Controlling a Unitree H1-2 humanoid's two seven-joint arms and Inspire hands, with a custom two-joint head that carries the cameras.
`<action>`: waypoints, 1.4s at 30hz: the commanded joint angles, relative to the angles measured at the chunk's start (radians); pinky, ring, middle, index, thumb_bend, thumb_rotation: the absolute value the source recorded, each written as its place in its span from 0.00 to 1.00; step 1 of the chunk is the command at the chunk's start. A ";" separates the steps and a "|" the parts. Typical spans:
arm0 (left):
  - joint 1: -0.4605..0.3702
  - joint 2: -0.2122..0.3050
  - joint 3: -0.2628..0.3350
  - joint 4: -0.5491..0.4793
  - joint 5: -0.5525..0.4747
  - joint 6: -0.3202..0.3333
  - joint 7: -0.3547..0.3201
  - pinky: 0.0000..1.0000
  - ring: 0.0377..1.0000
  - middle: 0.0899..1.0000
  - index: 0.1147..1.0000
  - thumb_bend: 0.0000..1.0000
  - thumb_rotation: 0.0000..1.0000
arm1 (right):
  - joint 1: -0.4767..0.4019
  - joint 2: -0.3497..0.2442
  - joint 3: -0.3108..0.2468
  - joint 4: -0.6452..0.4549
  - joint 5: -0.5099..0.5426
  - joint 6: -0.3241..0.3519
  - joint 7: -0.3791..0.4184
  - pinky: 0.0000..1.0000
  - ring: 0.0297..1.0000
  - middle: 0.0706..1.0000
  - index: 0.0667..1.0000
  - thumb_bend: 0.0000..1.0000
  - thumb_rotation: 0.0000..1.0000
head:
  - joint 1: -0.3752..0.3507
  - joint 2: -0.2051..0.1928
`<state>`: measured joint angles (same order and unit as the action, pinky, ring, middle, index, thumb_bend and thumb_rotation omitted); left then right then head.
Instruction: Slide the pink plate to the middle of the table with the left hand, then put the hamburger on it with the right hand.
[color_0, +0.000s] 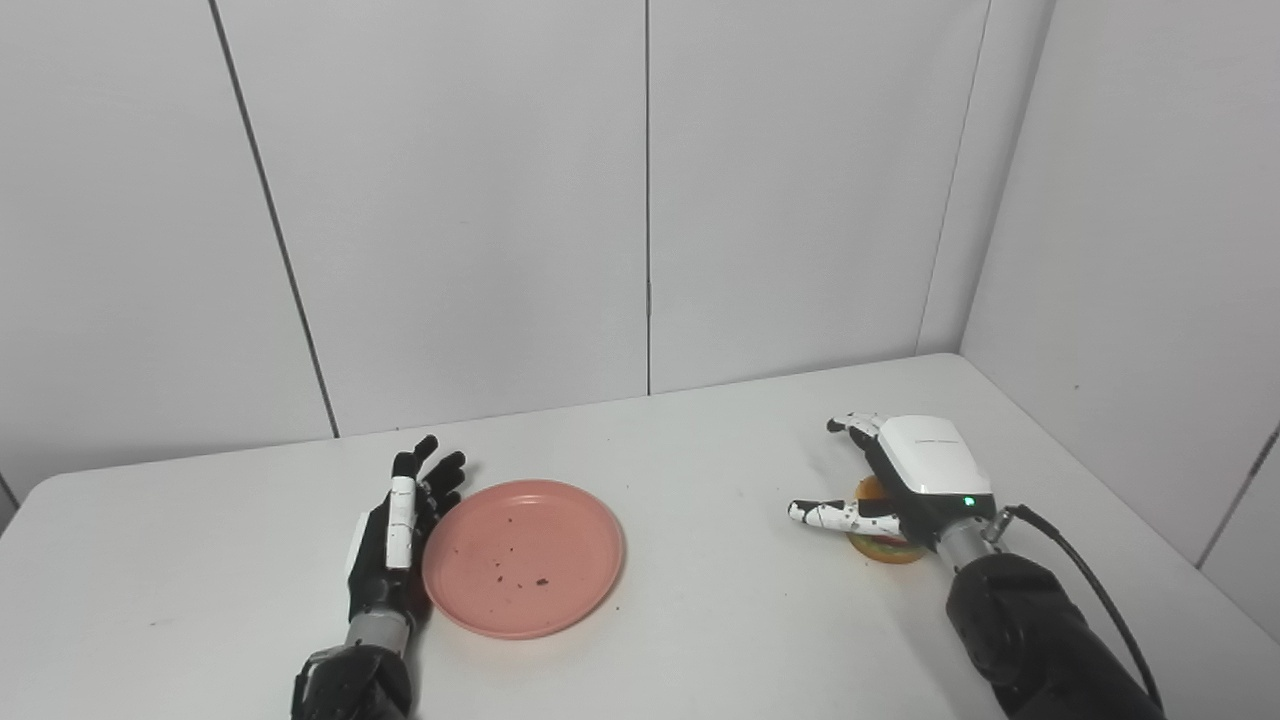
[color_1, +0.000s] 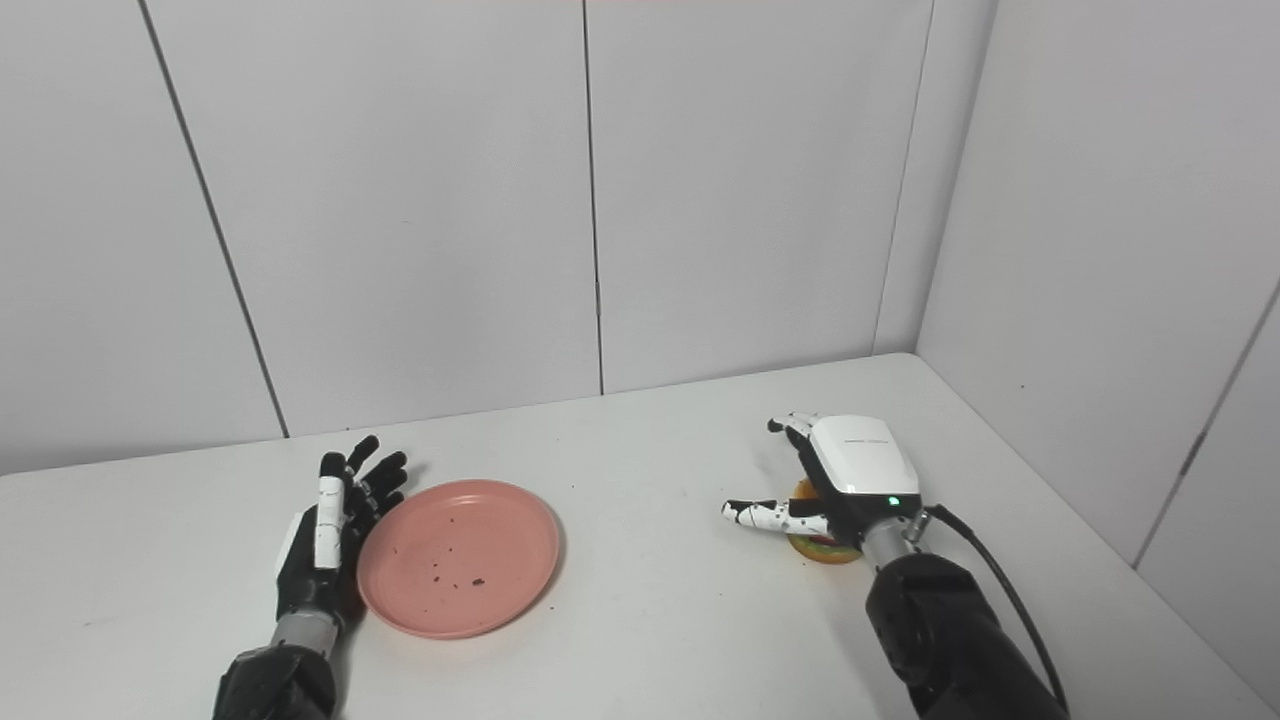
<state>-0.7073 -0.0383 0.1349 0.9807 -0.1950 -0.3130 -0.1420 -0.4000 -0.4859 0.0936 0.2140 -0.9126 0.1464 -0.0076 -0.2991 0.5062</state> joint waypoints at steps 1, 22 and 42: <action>0.007 -0.002 -0.001 -0.004 -0.007 0.029 -0.004 0.92 0.88 0.83 0.88 0.90 0.92 | -0.046 -0.028 -0.009 -0.002 0.008 0.018 -0.031 0.83 0.84 0.82 0.78 0.78 0.84 | 0.000 0.002; 0.019 -0.002 -0.004 -0.037 -0.007 0.054 -0.004 0.94 0.89 0.84 0.88 0.92 0.90 | -0.070 -0.025 0.059 0.244 0.071 -0.035 -0.174 0.67 0.76 0.77 0.73 0.76 0.78 | 0.017 0.013; 0.023 -0.002 -0.011 -0.062 -0.003 0.076 -0.002 0.94 0.89 0.84 0.88 0.91 0.91 | -0.082 -0.015 0.124 0.338 0.177 -0.076 -0.218 0.43 0.54 0.64 0.48 0.71 0.65 | 0.030 0.018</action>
<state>-0.6775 -0.0388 0.1274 0.9129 -0.1942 -0.2656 -0.1421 -0.4885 -0.4977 0.2033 0.5544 -0.7554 0.1076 -0.2554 -0.2700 0.5231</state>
